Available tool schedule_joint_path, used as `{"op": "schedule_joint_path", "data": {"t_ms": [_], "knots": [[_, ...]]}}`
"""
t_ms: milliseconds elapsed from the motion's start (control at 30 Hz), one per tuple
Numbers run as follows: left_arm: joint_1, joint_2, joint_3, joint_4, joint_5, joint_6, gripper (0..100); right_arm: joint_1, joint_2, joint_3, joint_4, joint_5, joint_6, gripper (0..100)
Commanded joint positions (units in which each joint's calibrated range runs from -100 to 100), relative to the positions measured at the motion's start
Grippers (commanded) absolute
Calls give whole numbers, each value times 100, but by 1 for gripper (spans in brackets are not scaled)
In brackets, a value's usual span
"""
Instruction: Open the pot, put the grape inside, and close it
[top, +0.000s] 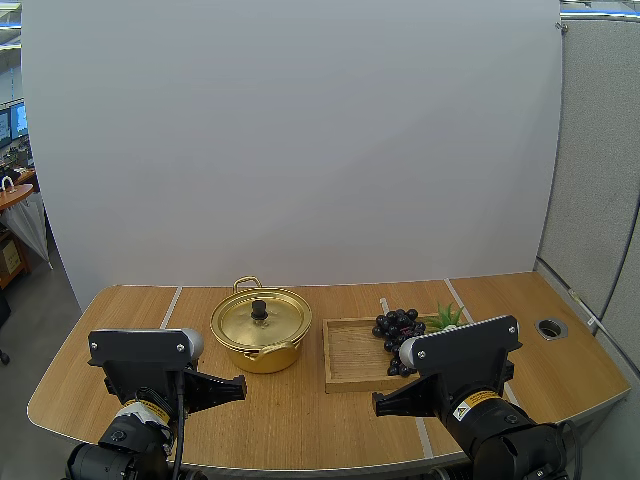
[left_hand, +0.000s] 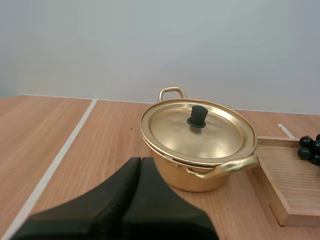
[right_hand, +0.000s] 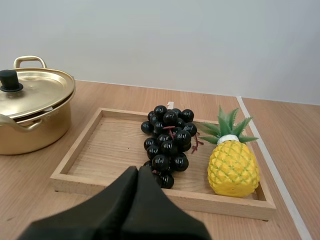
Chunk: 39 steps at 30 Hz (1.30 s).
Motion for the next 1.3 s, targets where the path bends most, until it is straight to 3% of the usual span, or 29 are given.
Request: {"op": "schedule_joint_path", "data": {"t_ms": [0,967,1100,1267], "knots": [[10,-23,13,31,-18,-71,0,-22,-42,0,8,-54,5,0],[10,-23,13,31,-18,-71,0,-22,-42,0,8,-54,5,0],[10,-23,4,40,-18,31,0,-22,-42,0,282,-62,5,0],[10,-23,-779,40,140,369,0,-22,-42,-953,282,472,5,0]]}}
